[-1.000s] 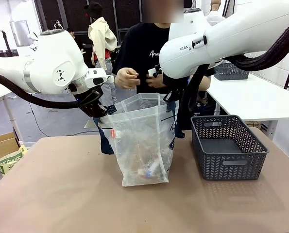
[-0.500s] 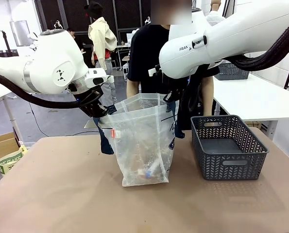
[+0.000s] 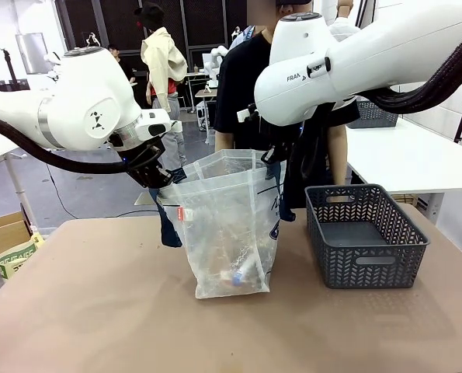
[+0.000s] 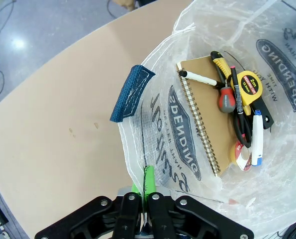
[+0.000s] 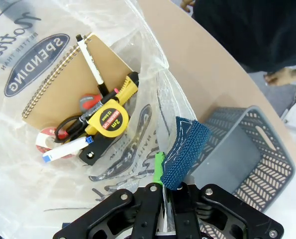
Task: Transfer purchased items from the store into the shopping bag.
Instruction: Move the Reusable shopping bag to the right side of the table.
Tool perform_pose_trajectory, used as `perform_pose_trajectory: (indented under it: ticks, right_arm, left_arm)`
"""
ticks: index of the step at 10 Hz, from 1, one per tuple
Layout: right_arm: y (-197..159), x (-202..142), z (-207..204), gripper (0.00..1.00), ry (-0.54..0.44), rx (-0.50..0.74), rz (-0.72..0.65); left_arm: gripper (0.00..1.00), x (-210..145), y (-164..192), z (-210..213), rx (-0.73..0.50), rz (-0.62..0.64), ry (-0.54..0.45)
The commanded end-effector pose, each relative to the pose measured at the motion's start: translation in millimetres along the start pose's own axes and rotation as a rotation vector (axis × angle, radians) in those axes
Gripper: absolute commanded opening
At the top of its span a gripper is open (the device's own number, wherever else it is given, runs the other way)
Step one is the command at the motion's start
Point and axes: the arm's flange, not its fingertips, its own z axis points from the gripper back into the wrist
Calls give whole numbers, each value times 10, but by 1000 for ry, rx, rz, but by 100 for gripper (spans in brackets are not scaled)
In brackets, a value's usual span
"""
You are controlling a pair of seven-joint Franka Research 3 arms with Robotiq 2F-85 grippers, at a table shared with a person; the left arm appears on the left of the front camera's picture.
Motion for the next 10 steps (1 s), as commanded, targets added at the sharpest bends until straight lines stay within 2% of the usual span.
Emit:
perform_pose_trajectory:
  ticks: [1, 10]
  right_arm:
    - [-15, -19, -14, 0, 5, 0, -5]
    - [-15, -19, -14, 0, 5, 0, -5]
  left_arm:
    - [0, -1, 16, 14, 12, -7, 0]
    - [0, -1, 16, 14, 12, -7, 0]
